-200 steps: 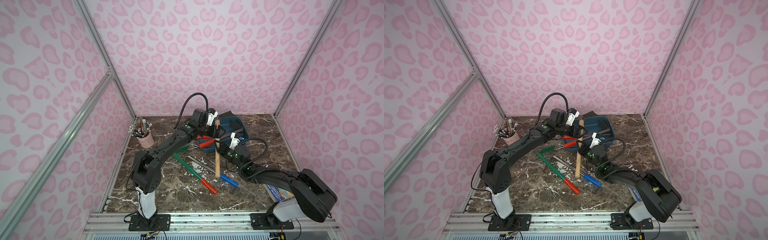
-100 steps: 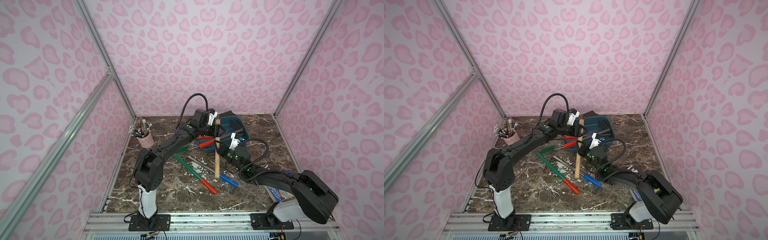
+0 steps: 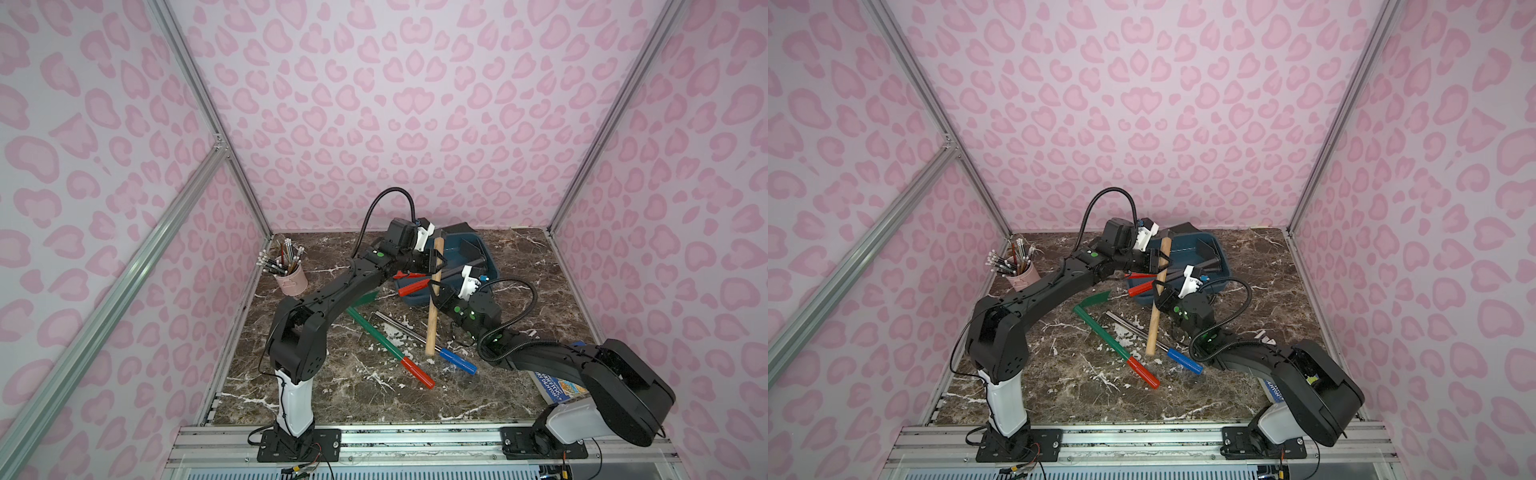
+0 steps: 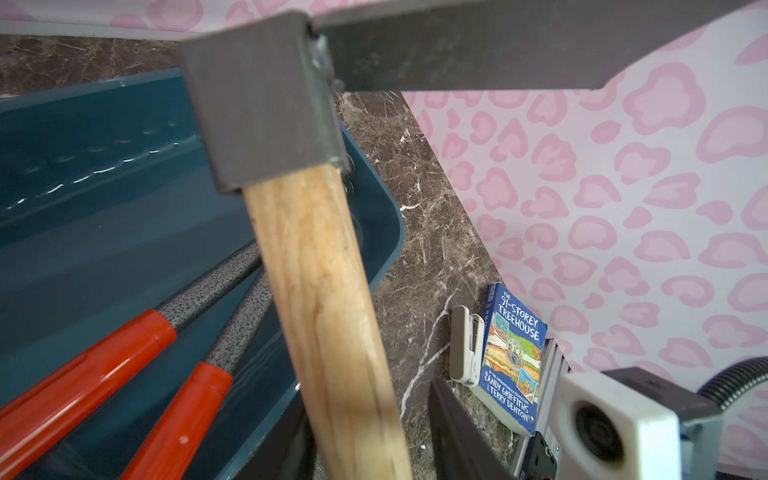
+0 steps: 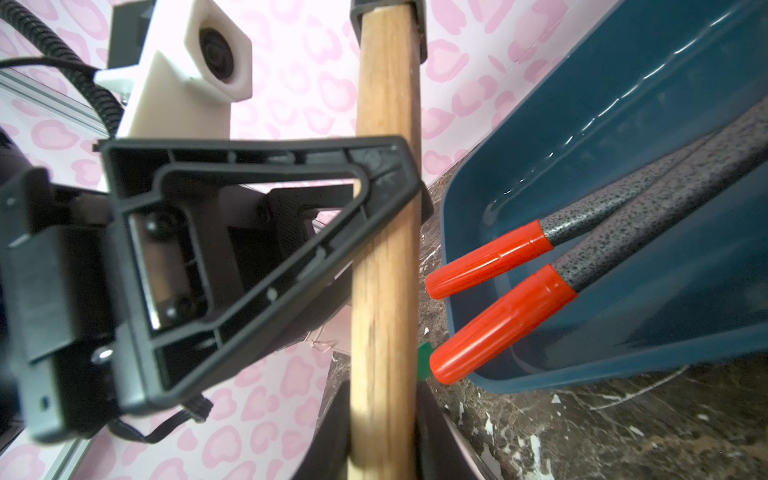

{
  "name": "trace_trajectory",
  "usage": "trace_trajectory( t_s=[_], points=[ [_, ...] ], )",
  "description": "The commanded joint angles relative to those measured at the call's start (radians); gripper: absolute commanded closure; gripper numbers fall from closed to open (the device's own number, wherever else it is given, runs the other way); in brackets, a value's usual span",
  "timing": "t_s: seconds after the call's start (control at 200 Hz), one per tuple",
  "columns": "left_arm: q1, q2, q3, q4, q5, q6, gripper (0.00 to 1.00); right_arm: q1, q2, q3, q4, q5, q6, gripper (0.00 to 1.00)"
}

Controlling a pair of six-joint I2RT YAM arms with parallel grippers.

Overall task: Put the small hoe into the storage box
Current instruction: Pick up the hoe from the center of the board.

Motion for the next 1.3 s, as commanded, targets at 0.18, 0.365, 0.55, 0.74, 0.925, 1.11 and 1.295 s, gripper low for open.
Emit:
trace_trajectory(
  t_s=[0.18,0.365,0.55,0.74,0.925,1.11,1.295],
  points=[
    [0.0,-0.003,0.011,0.044,0.027,0.003,0.71,0.0,-0.001,0.016,0.11,0.007,-0.044,1.0],
    [0.002,0.009,0.038,0.026,0.03,0.01,0.87,-0.002,0.006,0.021,0.102,0.001,-0.047,1.0],
    [0.006,0.03,0.073,0.001,0.029,0.027,0.94,-0.009,0.007,0.027,0.083,-0.016,-0.05,1.0],
    [0.015,0.048,0.112,-0.023,0.007,0.044,0.95,-0.023,-0.004,0.018,0.066,-0.032,-0.05,0.91],
    [0.022,0.077,0.169,-0.043,-0.002,0.063,0.95,-0.037,-0.031,0.011,0.032,-0.042,-0.065,0.77],
    [0.024,0.122,0.261,-0.101,-0.038,0.105,0.95,-0.059,-0.087,-0.012,-0.023,-0.048,-0.083,0.62],
    [0.026,0.165,0.342,-0.147,-0.059,0.133,0.95,-0.096,-0.138,-0.042,-0.059,-0.067,-0.091,0.55]
  ],
)
